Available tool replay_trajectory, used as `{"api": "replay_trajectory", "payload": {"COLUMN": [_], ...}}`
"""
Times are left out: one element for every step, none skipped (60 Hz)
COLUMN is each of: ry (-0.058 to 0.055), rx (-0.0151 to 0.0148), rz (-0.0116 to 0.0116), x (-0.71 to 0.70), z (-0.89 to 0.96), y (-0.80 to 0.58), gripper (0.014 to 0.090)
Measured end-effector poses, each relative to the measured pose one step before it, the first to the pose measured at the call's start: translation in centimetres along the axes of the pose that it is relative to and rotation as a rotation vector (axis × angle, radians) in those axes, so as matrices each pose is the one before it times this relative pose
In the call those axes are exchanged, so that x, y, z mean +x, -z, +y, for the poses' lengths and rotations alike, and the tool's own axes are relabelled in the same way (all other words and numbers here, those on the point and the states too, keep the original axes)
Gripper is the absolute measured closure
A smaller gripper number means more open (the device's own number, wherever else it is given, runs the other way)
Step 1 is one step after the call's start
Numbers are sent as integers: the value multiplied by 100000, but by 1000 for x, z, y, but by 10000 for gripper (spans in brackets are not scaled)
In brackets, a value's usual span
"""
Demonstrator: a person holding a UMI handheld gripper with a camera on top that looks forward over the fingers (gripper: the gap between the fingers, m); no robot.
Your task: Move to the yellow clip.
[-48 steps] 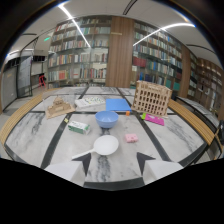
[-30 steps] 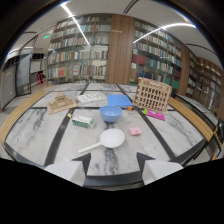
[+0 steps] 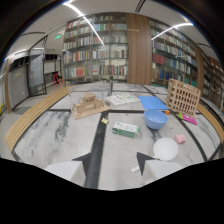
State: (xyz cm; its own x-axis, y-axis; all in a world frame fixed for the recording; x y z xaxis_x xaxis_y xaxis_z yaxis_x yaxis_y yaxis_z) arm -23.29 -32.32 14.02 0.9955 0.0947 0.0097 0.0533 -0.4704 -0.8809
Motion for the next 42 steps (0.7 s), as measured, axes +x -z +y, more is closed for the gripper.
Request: {"api": "replay_trajectory", "payload": {"ry": [-99,-135,-85,-53,-188,-347,-295,-167,-51,6,-179,-345,-366,-281,-169,-179,-282,-316,-202,-75,-40,-77,-220,-104,41,99,28,-105,-84,6,-12,24,-37,-68,-25,19,13,64,103,153,186,54], "rx": [238,224,166,255,274,236,12,-112,-216,-257,-147,-40,-137,-283,-448,-511,-537,-543,-545,-555,-597,-473,-439,-421,-462,-448,-335,-185,-188,-395,-517,-506,-468,-384,-395,-411,-434,-384,-265,-173,-149,-157], "rz": [-86,-145,-144,-48,6,-131,-58,-117,59,268,326,79,73,75,185,236,184,24,-30,107,159,228,177,91,120,181,130,16,-100,-72,177,250,205,28,38,228,313,255,87,61,134,180], "x": [-405,-414,-393,-365,-330,-259,-324,-313,-225,-194,-169,-167,-208,-172,-169,-126,-150,-155,-182,-156,-146,-120,-71,-78,-97,-76,-110,-105,-133,-169,-102,-21,-27,-67,-43,-11,30,18,0,-3,15,13], "z": [-344,-364,-333,-349,-357,-279,-306,-229,-195,-206,-201,-187,-191,-140,-87,-122,-59,-42,-27,-23,3,36,-2,14,42,46,32,5,21,1,104,90,100,58,59,66,58,67,56,22,5,3], "y": [-793,-822,-784,-833,-830,-891,-723,-821,-819,-818,-846,-894,-827,-795,-782,-745,-789,-769,-801,-796,-775,-768,-810,-736,-709,-644,-598,-593,-543,-364,-558,-503,-447,-425,-388,-377,-341,-322,-285,-280,-195,-206], "gripper": [184,183,183,183,182,185,185,186,187,183,184,184,186,187,187,188,186,186,188,187,187,189,189,187,187,186,185,185,186,188,187,187,188,190,189,188,190,190,190,190,191,190]}}
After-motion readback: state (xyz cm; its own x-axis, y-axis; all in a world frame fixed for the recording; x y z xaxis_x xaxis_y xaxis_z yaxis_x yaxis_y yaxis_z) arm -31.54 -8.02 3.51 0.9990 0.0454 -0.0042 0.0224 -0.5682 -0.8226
